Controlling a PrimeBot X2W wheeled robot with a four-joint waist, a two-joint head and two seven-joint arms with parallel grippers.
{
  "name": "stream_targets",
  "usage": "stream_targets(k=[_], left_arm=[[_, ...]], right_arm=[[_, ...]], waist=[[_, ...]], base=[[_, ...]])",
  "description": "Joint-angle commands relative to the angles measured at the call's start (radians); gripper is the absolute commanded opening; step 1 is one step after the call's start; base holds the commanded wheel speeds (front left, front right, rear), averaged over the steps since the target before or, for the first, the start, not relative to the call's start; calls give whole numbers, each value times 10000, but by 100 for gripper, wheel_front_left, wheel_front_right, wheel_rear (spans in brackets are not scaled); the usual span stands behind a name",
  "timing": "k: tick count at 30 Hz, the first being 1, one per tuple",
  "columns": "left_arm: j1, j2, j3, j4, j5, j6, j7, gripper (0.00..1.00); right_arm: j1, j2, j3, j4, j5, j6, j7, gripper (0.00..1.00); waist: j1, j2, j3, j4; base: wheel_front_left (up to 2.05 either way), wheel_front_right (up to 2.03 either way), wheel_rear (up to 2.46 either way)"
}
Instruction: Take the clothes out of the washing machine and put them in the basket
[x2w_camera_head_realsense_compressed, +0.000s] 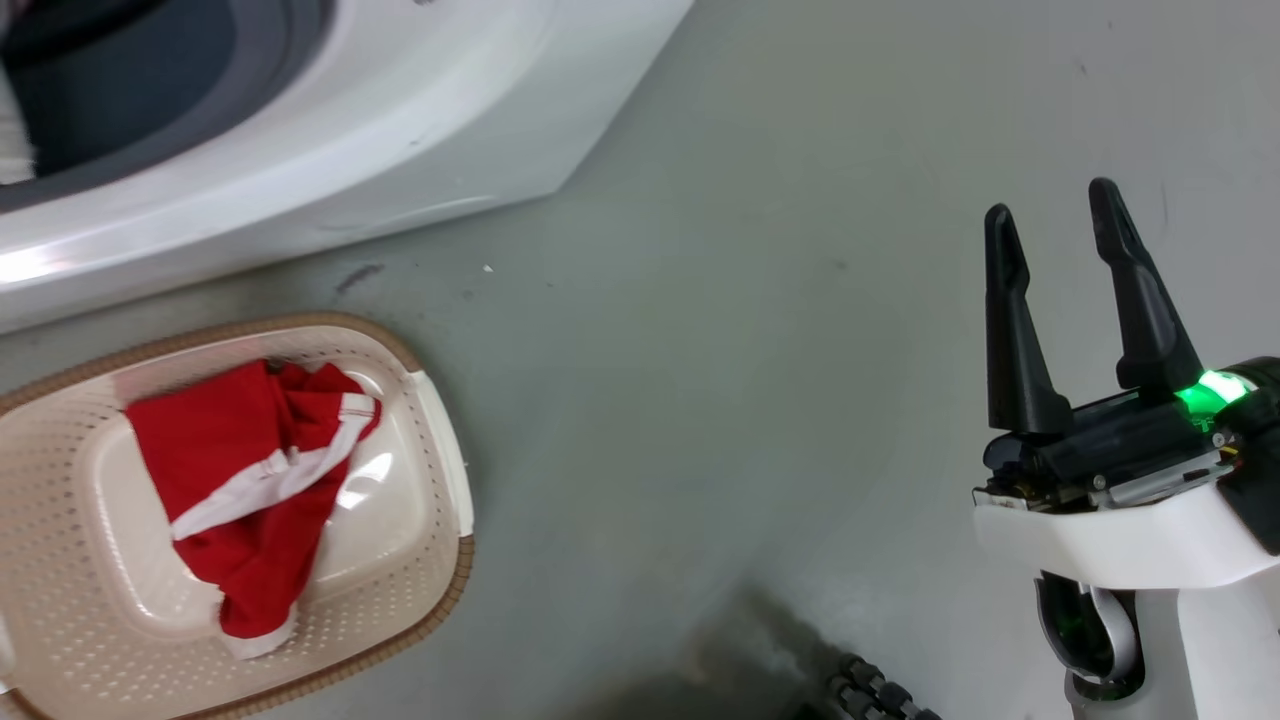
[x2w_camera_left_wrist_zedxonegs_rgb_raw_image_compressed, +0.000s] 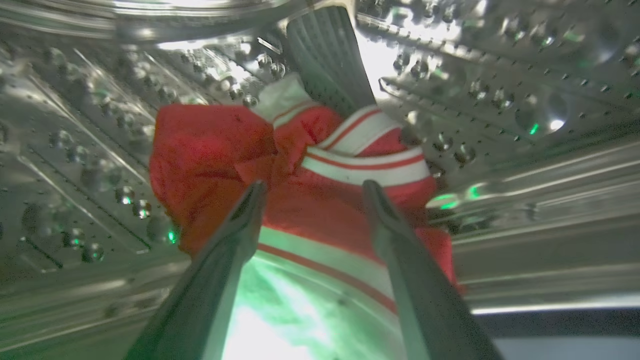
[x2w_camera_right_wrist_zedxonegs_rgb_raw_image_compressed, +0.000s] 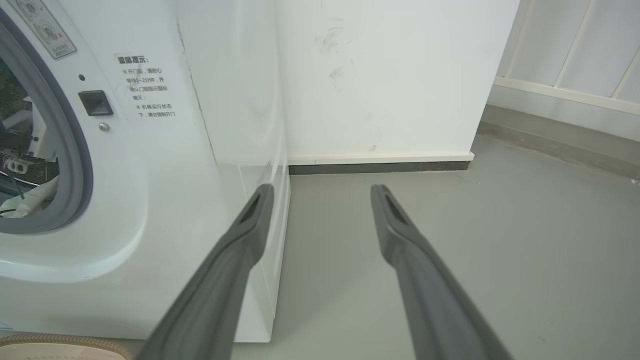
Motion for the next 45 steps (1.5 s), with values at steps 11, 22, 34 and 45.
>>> stream_targets(k=[11, 22, 34, 45], left_arm=[[-2653, 757, -1368, 133, -967, -4, 4168, 100], [-3172, 1206, -2018, 90, -1005, -6, 5262, 100], [-3198, 1277, -2703, 65, -1219, -8, 4819, 0], [-2822, 1218, -3060, 119, -1846, -7, 2348, 0]], right_arm=[[-468, 4, 0, -337, 519, -7, -20, 100], [-592, 3, -100, -454, 860, -7, -20, 100], [-674, 3, -189, -398, 866, -7, -20, 100], [-627, 1, -265, -229, 562, -7, -20, 100]], waist=[[-2, 0, 1427, -723], [-2, 0, 2117, -975], [-2, 0, 2382, -876], [-2, 0, 1523, -567]], base=[[0, 0, 0], [0, 0, 0], [0, 0, 0], [0, 0, 0]])
